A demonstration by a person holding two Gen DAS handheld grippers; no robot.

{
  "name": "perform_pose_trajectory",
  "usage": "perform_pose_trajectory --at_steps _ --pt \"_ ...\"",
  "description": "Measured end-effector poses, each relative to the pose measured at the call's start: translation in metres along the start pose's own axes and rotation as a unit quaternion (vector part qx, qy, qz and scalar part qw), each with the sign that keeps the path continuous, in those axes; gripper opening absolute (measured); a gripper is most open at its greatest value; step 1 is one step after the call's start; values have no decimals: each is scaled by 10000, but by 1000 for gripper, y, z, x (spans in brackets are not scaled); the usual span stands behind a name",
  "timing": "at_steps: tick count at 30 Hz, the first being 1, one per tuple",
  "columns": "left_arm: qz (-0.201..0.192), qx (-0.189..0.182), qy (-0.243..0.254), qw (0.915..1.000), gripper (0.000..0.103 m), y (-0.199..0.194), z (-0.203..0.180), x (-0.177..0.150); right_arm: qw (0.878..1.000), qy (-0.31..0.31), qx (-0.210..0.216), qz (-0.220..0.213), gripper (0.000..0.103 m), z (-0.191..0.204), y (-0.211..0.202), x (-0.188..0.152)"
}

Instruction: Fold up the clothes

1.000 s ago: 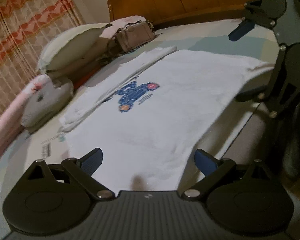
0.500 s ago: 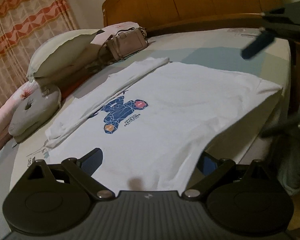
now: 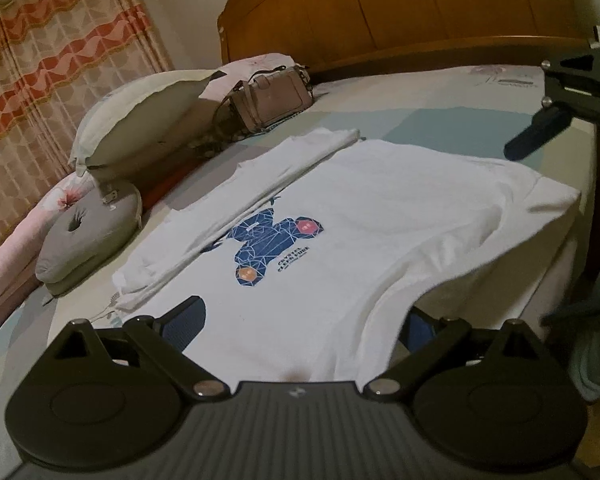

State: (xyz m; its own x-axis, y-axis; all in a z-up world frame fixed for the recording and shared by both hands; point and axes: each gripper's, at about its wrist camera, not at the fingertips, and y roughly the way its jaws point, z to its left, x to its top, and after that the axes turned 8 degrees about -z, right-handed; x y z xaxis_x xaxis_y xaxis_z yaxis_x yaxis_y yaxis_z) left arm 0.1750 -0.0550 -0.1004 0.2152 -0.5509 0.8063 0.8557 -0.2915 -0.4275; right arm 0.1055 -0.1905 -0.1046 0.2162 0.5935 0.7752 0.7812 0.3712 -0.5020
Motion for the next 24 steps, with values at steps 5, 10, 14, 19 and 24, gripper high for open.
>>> perform_pose_trajectory --at_steps 5,10,14,19,24 --pt "46 -1 48 10000 98 -2 -3 -4 9989 -465 -81 -19 103 9 -1 0" --pt "179 -178 364 9990 98 -10 -12 -16 9905 -1258 -499 250 103 14 14 -11" --pt "398 -304 715 9962 98 -17 -18 -32 9828 -1654 -664 483 103 7 13 -24" --pt "528 -324 621 9961 98 -29 -11 -40 9773 -1792 -805 789 103 -16 11 -46" --pt "321 -467 627 9964 98 -38 -17 -26 9774 -1786 -747 848 103 -28 10 -55"
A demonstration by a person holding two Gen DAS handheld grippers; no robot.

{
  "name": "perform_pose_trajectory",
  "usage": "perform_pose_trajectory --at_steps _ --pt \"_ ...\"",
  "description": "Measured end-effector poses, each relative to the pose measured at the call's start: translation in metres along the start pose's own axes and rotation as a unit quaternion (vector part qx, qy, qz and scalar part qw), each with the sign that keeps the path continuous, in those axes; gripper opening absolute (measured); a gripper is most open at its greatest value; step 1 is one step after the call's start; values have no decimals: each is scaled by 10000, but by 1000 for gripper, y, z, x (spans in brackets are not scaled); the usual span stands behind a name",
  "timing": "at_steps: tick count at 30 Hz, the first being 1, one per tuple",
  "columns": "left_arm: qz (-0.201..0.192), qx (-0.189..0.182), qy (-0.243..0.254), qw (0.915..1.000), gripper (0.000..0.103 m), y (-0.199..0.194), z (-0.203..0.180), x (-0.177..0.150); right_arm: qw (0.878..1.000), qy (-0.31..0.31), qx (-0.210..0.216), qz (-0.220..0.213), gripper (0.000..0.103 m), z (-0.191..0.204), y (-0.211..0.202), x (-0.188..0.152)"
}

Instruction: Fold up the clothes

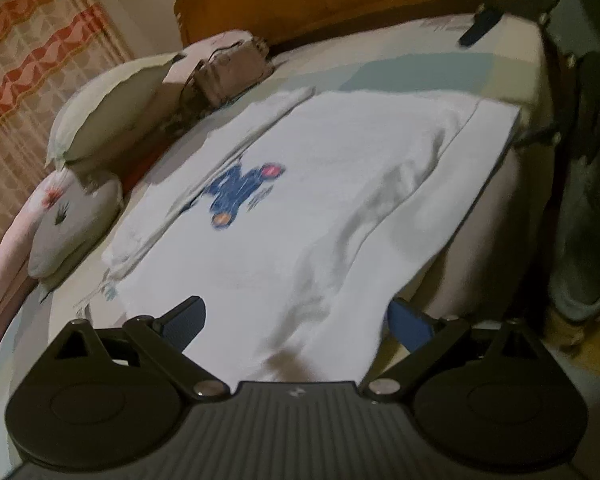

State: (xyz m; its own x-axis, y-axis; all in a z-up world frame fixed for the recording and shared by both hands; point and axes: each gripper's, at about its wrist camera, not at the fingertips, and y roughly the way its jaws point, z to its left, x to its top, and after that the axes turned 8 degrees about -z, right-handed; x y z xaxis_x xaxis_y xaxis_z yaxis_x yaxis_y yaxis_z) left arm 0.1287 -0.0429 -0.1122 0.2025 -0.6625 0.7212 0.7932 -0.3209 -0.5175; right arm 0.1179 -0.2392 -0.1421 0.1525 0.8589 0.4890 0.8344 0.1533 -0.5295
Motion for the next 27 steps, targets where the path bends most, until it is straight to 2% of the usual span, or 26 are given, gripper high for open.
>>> perform_pose_trajectory --at_steps 9,13,19,25,27 --pt "-378 -404 145 9984 98 13 -28 33 9985 -538 -116 -20 103 10 -2 -1" --pt "-345 -540 180 9978 98 24 -39 39 9980 -609 3 -187 103 15 1 5" --pt "-324 -584 146 9977 98 29 -42 42 9914 -1243 -71 -411 103 26 8 14" --pt "-372 -674 97 9970 98 34 -43 46 9827 -1768 79 -542 103 27 10 16" --pt "-399 -675 169 9968 98 36 -47 48 9840 -1692 -138 -546 103 23 13 19"
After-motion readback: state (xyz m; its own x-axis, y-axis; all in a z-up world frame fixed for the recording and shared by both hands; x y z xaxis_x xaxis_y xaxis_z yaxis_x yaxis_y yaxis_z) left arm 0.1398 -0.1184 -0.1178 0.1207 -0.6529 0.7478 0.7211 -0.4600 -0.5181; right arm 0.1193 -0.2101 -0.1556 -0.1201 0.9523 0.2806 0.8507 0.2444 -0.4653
